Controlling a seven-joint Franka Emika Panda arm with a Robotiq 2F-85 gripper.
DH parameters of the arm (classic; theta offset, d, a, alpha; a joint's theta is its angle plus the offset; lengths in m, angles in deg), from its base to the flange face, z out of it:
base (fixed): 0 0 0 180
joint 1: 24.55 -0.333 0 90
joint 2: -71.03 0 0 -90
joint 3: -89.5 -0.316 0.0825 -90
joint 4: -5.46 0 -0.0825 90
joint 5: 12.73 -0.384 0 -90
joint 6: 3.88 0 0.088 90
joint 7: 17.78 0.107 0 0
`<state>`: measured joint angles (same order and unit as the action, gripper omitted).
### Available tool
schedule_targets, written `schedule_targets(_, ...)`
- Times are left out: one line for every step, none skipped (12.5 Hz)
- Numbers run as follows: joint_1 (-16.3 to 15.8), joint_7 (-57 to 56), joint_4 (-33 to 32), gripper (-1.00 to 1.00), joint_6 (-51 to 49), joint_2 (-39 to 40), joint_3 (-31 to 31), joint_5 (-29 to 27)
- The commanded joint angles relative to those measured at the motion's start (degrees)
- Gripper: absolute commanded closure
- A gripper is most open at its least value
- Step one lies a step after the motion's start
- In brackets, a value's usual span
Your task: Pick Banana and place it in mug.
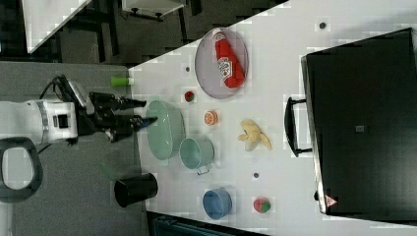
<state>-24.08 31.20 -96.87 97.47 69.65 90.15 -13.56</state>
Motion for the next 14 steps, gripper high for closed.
schedule_targets(-0.6,1.69,-10.07,-0.59,-9.27,-18.37,1.96,2.33)
schedule_targets(-0.6,1.69,-10.06,-0.8,-9.23,-18.35,1.95,2.34)
schedule_targets(-0.6,1.69,-10.18,-1.0,-9.23,-18.27,1.95,2.33)
schedule_targets(-0.6,1.69,-10.7,-1.0,-9.16,-18.08,1.97,2.34)
schedule_targets(-0.6,1.69,-11.81,-1.0,-8.47,-17.74,1.96,2.34)
schedule_targets(-0.62,1.66,-13.42,-1.0,-6.77,-17.26,1.92,2.34)
schedule_targets(-0.65,1.37,-15.41,-1.0,-4.23,-16.67,1.89,2.34)
schedule_targets(-0.66,-0.04,-17.79,-1.0,-1.12,-15.94,1.89,2.34)
schedule_targets(-0.66,-2.98,-20.38,-1.0,2.48,-15.04,1.89,2.34)
schedule_targets(-0.66,-6.53,-23.04,-1.0,6.62,-13.9,1.9,2.34)
schedule_targets(-0.66,-10.09,-25.52,-1.0,11.01,-12.53,1.93,2.34)
schedule_targets(-0.65,-14.15,-27.77,-1.0,14.9,-10.95,1.94,2.34)
schedule_targets(-0.63,-18.16,-29.72,-1.0,18.46,-9.1,2.01,2.34)
schedule_targets(-0.6,-22.21,-31.31,-1.0,21.61,-7.1,2.08,2.35)
